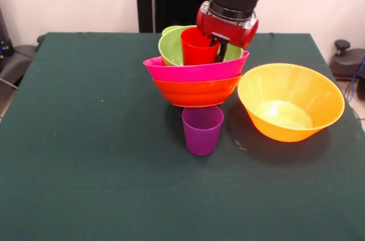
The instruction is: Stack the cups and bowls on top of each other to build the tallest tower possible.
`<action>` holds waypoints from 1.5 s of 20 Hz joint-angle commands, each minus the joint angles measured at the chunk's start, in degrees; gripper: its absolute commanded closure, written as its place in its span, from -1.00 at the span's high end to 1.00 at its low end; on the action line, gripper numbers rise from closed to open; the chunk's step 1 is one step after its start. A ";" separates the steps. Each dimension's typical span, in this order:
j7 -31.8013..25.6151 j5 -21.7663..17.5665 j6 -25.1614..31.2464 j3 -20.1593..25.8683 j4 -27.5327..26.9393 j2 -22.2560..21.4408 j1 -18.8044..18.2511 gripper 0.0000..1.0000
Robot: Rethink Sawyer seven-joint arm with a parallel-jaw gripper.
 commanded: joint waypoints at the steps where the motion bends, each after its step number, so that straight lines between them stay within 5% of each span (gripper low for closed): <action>1: -1.11 -4.67 -2.74 1.64 0.65 3.10 1.06 -1.00; 9: -1.74 -4.58 -1.99 1.69 0.45 3.02 0.96 -1.00; 10: -1.77 -4.55 -1.92 1.69 0.44 3.01 0.96 1.00; 30: -2.68 -3.58 0.14 1.79 1.43 0.49 0.62 1.00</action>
